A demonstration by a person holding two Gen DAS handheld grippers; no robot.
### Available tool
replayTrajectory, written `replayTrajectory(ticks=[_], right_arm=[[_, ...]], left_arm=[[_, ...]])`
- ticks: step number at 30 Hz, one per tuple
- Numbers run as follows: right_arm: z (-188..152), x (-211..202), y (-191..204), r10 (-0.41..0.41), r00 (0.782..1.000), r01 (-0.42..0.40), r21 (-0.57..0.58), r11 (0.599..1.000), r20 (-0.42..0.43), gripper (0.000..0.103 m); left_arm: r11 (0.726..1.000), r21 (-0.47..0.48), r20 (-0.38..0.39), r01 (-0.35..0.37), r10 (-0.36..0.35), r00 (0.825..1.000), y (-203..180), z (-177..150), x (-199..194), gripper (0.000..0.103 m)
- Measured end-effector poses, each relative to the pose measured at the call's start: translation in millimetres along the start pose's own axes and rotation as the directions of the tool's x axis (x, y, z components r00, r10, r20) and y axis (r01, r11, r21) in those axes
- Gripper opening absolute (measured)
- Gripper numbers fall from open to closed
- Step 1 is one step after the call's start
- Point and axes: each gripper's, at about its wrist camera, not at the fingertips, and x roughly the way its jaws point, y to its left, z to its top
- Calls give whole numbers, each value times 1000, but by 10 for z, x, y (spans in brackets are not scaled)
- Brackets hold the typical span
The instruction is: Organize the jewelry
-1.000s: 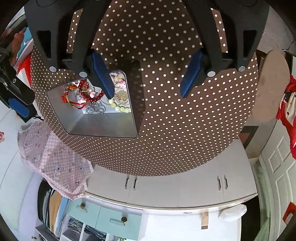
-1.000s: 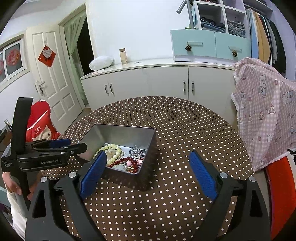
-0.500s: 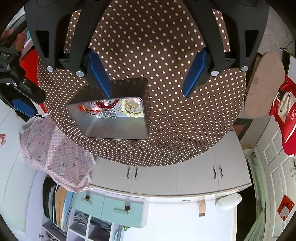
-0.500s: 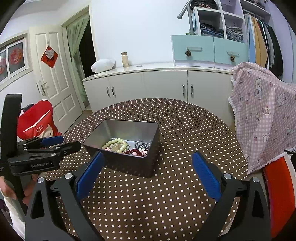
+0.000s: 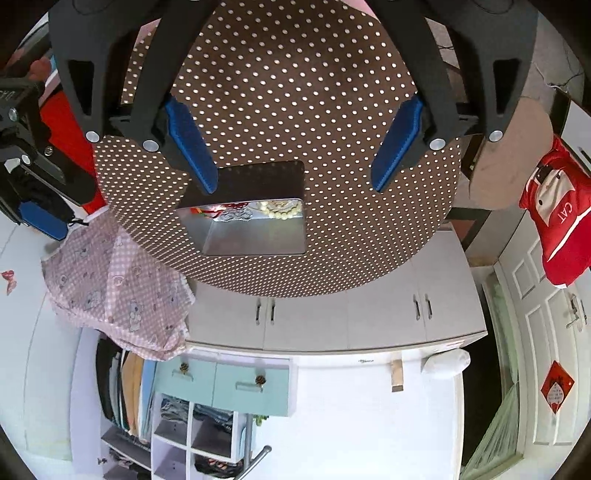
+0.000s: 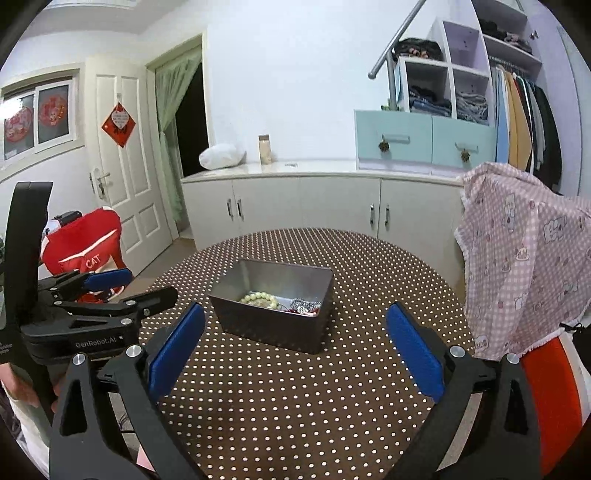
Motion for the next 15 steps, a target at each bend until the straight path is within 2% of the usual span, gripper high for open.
replayTrajectory(ticks=[3,6,15], right_arm=[[23,-110,43,-9,999,9,-16,1000,31,95],[60,-232,81,-14,998,15,-18,1000,69,95],[106,-434,136,-40,989,46,-35,998,143,95]], left_arm=[[1000,7,30,-13,13,999,-50,-1,-131,84],[1000,18,60,15,-16,998,-85,22,-265,84],[999,36,158,1,-7,987,-215,49,-588,84]])
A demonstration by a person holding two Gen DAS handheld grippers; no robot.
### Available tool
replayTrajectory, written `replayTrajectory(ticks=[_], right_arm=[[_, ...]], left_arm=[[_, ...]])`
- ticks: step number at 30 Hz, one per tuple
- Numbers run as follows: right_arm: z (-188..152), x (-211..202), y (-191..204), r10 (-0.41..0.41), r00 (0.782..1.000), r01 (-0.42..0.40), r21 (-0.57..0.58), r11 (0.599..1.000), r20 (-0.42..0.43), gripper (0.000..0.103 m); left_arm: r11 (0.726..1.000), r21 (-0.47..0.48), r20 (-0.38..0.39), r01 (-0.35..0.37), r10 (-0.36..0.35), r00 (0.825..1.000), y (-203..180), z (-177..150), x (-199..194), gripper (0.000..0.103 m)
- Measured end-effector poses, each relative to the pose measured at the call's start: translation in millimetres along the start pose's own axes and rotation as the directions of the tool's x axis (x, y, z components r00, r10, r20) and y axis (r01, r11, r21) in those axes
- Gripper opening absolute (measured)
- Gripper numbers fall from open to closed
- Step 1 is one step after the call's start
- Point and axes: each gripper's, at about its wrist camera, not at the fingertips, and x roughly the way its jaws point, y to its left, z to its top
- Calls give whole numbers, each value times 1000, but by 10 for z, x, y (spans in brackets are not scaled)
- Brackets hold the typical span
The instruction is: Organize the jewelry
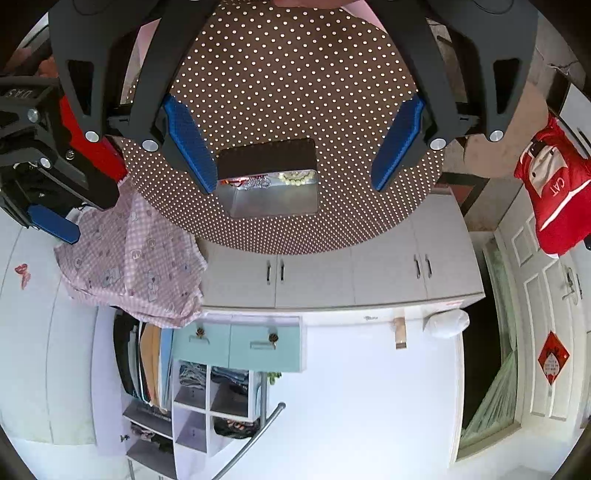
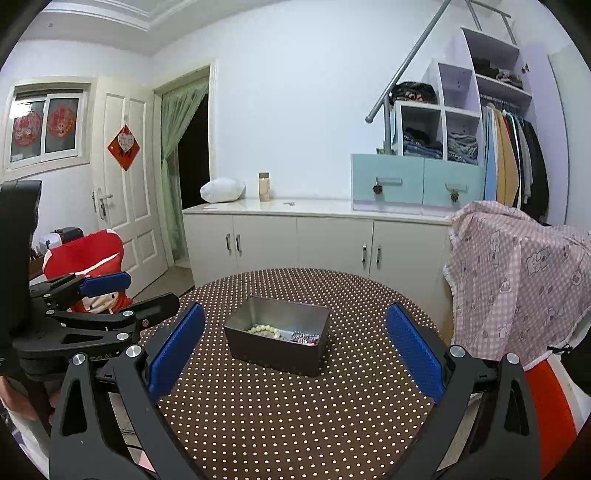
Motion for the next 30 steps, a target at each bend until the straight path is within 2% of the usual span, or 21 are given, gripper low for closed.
replayTrajectory(ticks=[13,30], right_arm=[[-16,-88,-3,-12,1000,12,-1,1000,26,95],[-49,-148,7,-21,999,21,8,1000,30,95]], left_arm=[[1000,0,42,-13,13,999,-112,-15,-175,84],[1000,3,47,-4,4,999,-161,-58,-232,84]])
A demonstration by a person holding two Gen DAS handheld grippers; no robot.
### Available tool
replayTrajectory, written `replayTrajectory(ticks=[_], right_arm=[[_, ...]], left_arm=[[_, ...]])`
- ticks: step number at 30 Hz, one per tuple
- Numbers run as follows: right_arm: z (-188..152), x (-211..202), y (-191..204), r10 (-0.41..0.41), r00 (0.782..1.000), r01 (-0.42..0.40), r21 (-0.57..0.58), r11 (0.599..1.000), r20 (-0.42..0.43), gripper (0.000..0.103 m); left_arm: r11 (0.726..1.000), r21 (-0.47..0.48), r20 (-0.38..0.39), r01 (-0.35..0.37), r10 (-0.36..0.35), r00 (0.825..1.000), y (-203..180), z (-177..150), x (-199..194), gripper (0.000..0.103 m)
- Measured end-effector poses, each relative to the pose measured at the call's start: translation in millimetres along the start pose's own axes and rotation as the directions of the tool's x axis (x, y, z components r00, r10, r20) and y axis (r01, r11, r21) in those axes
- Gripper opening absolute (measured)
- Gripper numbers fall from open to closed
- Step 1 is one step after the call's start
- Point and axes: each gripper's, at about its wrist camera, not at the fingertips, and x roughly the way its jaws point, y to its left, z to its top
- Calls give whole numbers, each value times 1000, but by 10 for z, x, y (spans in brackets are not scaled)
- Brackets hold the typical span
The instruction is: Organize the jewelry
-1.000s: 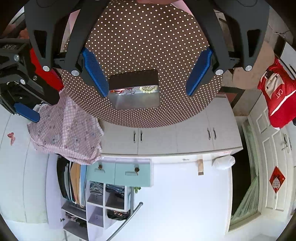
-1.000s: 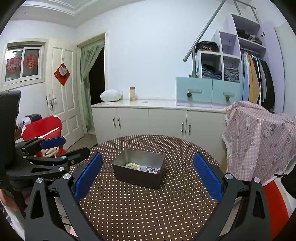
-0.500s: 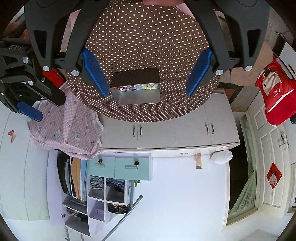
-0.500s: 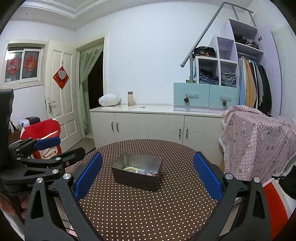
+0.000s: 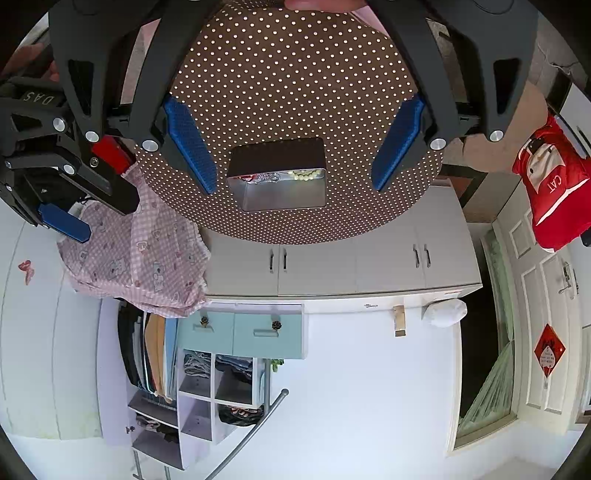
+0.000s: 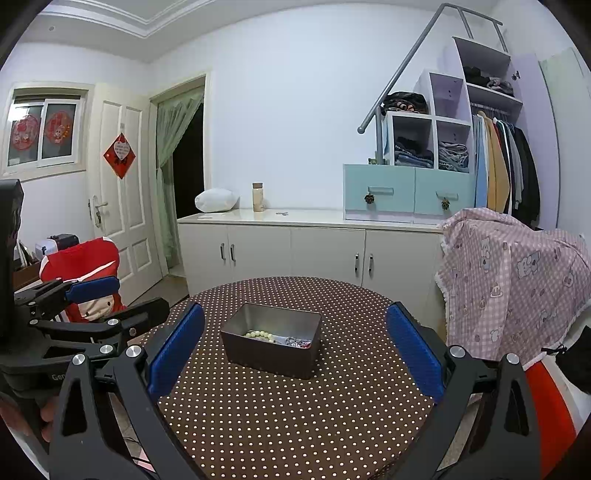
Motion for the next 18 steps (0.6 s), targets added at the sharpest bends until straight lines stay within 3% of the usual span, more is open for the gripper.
replayTrajectory(ticks=[18], right_arm=[[11,32,4,-4,1000,4,-8,1000,-4,95]], left_arm=[[1000,6,-4,-9,9,1000,-34,7,41,84]])
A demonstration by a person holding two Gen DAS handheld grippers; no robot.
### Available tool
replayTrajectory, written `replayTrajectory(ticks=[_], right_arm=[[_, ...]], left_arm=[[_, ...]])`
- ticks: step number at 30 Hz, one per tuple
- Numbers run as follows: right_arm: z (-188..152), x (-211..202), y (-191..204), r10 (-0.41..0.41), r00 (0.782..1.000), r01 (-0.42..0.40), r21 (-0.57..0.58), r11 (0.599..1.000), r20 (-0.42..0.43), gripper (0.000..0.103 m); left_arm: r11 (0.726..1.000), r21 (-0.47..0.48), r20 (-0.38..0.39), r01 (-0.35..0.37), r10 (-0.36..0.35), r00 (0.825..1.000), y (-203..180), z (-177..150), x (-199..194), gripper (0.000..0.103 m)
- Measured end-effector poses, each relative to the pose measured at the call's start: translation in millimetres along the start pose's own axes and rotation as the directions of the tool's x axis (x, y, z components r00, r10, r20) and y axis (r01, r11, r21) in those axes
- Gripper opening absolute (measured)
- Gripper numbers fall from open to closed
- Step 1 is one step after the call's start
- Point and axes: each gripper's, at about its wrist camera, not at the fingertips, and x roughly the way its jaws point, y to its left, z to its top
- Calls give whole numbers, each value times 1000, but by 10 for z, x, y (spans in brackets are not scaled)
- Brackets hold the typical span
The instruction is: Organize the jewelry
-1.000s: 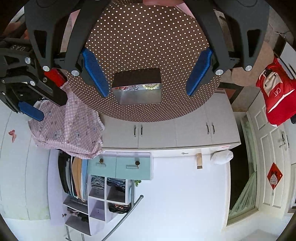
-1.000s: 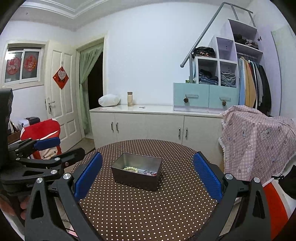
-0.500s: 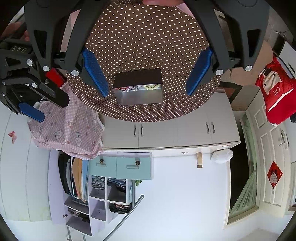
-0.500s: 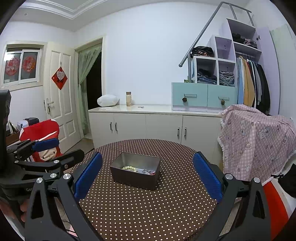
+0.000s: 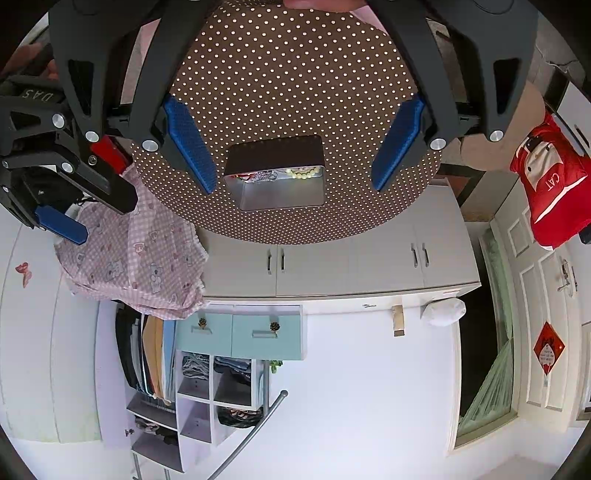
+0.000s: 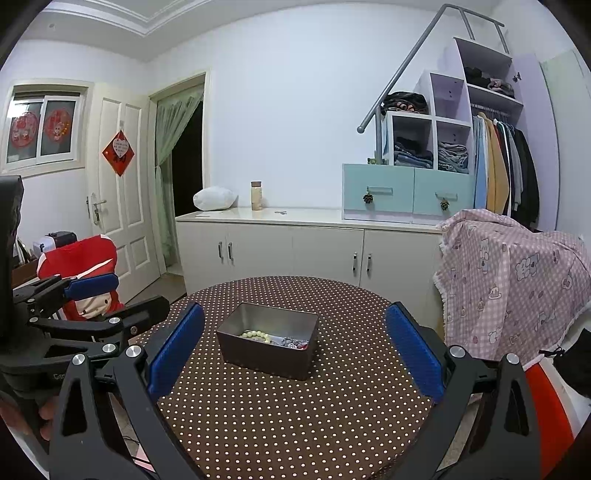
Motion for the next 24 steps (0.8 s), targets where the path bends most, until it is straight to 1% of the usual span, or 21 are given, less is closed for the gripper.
replayTrajectory(ticks=[24], right_arm=[[15,3,-13,-2,1000,2,4,1000,-1,95]], left_arm=[[1000,3,1,-14,14,1000,12,4,13,84]])
